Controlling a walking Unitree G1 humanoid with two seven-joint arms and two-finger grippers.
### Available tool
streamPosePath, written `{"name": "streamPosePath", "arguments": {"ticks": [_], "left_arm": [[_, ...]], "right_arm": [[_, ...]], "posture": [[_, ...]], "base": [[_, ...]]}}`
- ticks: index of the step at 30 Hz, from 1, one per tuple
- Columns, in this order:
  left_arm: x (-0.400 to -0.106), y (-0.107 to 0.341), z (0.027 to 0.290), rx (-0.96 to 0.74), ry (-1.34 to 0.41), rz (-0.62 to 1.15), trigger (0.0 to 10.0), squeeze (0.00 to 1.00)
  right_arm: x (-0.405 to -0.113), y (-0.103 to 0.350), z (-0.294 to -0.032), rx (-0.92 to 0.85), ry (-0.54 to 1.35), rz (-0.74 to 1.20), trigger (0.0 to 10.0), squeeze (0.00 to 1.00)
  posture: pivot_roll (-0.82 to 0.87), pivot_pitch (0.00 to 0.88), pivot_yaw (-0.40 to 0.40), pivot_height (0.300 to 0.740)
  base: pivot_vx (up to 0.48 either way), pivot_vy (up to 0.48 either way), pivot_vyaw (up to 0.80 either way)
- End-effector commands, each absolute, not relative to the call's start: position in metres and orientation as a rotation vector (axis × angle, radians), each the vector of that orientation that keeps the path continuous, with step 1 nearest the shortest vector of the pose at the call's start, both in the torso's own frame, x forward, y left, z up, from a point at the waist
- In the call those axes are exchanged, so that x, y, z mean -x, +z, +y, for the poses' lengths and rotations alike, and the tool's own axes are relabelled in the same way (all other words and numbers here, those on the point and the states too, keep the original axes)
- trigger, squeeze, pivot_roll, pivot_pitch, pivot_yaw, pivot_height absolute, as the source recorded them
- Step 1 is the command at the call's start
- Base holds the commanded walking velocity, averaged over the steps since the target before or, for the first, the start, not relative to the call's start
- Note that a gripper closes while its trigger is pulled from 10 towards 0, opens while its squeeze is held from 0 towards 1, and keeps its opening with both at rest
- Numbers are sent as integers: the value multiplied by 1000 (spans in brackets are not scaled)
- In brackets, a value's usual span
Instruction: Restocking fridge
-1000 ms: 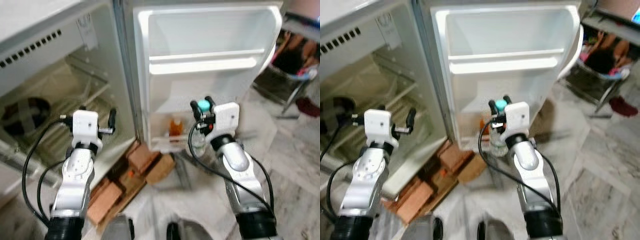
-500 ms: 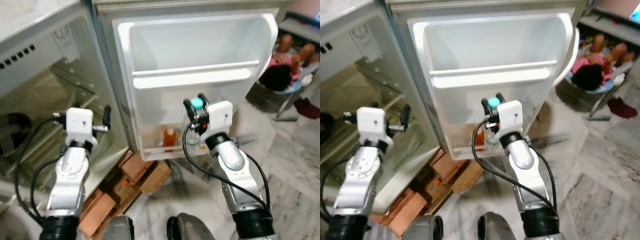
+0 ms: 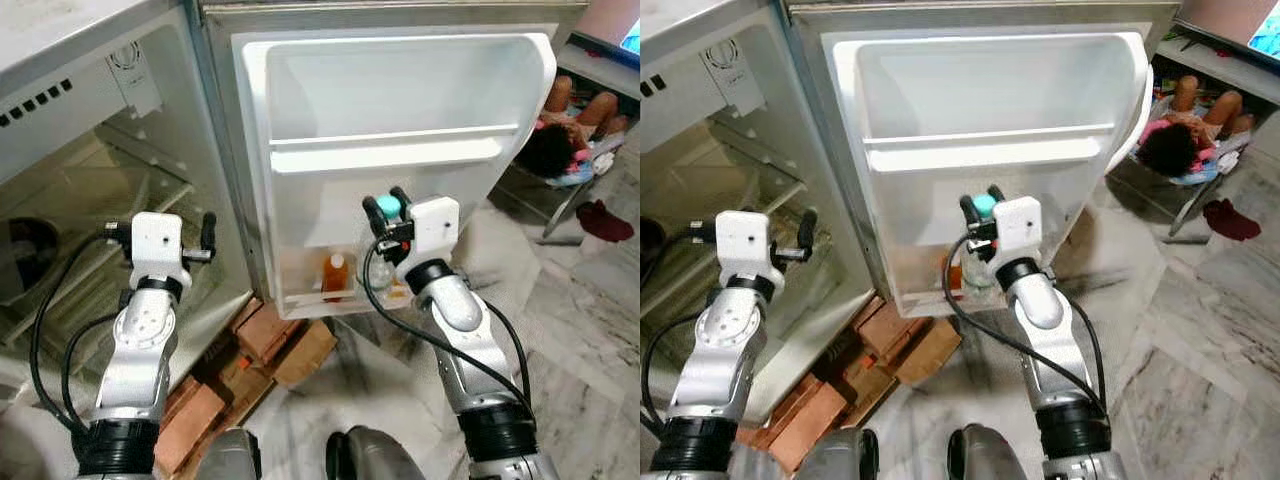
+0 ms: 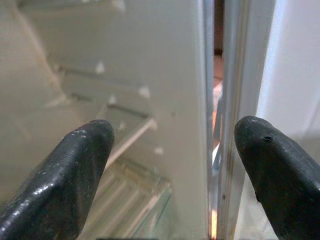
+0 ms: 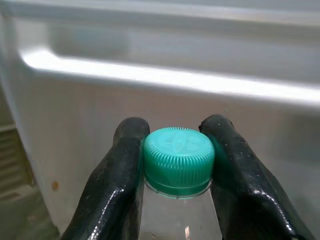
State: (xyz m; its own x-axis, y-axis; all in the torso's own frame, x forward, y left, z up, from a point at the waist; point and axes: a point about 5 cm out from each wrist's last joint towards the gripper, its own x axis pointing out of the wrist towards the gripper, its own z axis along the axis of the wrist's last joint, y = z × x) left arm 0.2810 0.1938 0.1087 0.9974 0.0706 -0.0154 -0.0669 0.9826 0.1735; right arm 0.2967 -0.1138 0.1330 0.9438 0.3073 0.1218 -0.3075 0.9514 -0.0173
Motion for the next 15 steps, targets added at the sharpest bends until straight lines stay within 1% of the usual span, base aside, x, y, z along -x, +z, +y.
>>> {"name": "streamPosePath", "arguments": {"ticks": [1,4,7,12,15], "left_arm": [[-274,105,200,-190,87,35,10000,0],[-266,101,204,-209,97,48,10000,0],[-261,99,205,-212,107,48,10000,0],[-261,103,204,-198,91,53,10000,0],[-259,103,203,-187,84,60,10000,0]], "right_arm": [[-296,136,-113,-36,311,-137,10000,0],[-293,132,-110,-60,315,-126,10000,0],[-289,129,-105,-28,326,-128,10000,0],[-287,130,-100,-62,323,-118,10000,0],[-286,125,-103,-69,293,-94,10000,0]], "posture": [[30,124,-73,740],[42,127,-73,740],[47,130,-76,740],[40,176,-95,740],[45,189,-102,740]], "base": [[0,0,0],[0,0,0],[0,0,0],[0,0,759],[0,0,0]]}}
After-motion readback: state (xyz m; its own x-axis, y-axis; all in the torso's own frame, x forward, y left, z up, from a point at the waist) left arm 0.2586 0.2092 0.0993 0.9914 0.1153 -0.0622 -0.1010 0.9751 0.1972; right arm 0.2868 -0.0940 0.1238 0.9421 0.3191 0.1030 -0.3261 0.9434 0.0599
